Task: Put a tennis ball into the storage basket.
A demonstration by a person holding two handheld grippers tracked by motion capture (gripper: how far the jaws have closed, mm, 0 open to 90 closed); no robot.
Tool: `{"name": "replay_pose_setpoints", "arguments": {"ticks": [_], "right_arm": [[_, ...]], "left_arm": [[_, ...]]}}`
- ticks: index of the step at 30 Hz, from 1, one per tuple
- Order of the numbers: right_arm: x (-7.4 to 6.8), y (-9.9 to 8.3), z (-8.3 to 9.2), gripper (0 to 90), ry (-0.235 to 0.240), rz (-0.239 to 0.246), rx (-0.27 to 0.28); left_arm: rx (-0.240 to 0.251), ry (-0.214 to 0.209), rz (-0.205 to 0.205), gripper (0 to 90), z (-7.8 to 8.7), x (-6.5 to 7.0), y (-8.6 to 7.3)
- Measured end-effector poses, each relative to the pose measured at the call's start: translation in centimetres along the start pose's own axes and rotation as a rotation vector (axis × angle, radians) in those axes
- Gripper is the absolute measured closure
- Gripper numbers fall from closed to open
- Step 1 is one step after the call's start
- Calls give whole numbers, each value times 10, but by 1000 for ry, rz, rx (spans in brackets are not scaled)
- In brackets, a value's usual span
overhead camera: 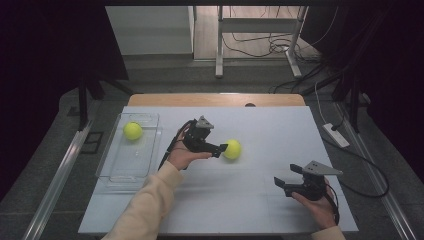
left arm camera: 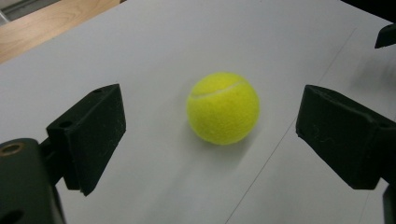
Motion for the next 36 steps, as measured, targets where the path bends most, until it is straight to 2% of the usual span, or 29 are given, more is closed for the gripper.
{"name": "replay_pose_setpoints", "arguments": {"ticks": [6,15,24,36], "right_arm": [[-1,0,0,148,0,3,-2],[0,-1,-1,148,0,3,-4],[0,-1,-1,148,-1,5,-7],[0,-2,-1,148,-2,9,-10]], "left_arm": [[-17,-10,-12,95,-6,4,2],[-33,-15,-6,90,-14,4,3],[-62,-30,-9,89,-28,8,5],[-94,-21,-2,73,-44,9,5]]}}
Point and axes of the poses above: each handheld gripper's, and its own axes: z roughly backward along the jaws, y roughly out of its top, x roughly to its right, the point moved 5 cm from there along -z, roughly forward along the jaws, and after that the axes turned 2 degrees about -x, right-handed, at the moved point
